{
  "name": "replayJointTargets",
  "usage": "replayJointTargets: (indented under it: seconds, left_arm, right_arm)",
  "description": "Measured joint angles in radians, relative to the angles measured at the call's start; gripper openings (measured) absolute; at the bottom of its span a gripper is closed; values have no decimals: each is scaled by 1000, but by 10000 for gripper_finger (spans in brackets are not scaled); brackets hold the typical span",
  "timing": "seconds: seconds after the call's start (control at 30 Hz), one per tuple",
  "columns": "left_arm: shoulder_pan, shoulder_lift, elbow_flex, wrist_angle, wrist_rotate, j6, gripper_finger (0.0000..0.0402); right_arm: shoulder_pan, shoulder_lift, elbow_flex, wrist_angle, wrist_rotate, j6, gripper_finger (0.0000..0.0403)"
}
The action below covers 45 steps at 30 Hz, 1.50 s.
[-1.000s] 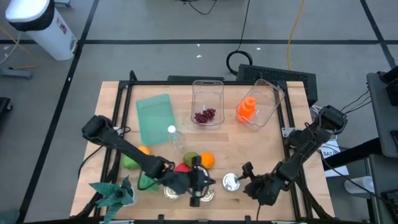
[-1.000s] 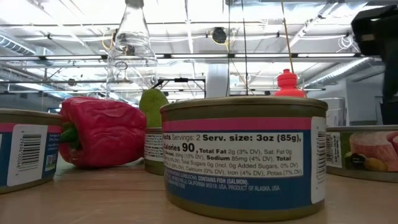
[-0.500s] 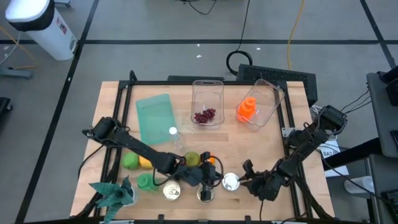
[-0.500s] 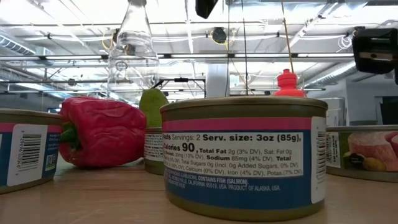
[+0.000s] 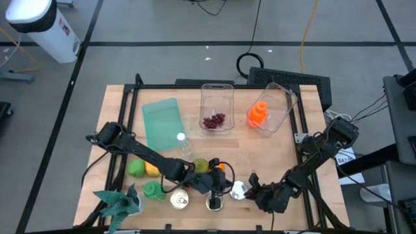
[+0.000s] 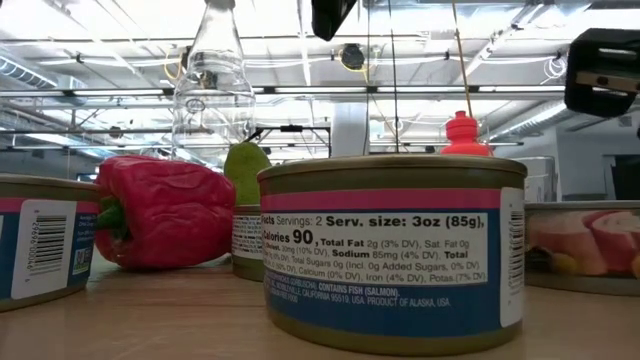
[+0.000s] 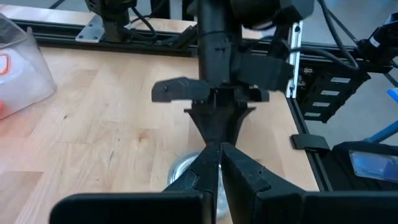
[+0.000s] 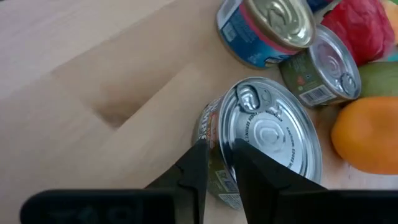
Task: Pick & Place Food Item
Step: Put the right green tuna can into the green bin
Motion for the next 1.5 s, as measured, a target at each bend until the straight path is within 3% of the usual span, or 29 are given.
replayJointTargets:
  seconds: [0.13, 0.33, 0.8, 1.1, 1.5]
  left_arm:
    - [0, 0, 0, 0, 0, 0, 26]
    - [0, 0, 0, 0, 0, 21, 26]
    - [1, 0, 0, 0, -1, 95, 26]
    - [-19, 20, 0, -43, 0, 254, 26]
    - [-30, 82, -1, 11, -33, 325, 27]
  right_arm:
    - [-22, 13, 0, -12, -3, 33, 58]
    - [-49, 15, -2, -24, -22, 92, 7]
    - [-40, -108, 39, -62, -38, 31, 0]
    - [-54, -123, 38, -65, -30, 38, 0]
    - [-73, -124, 65, -73, -28, 34, 0]
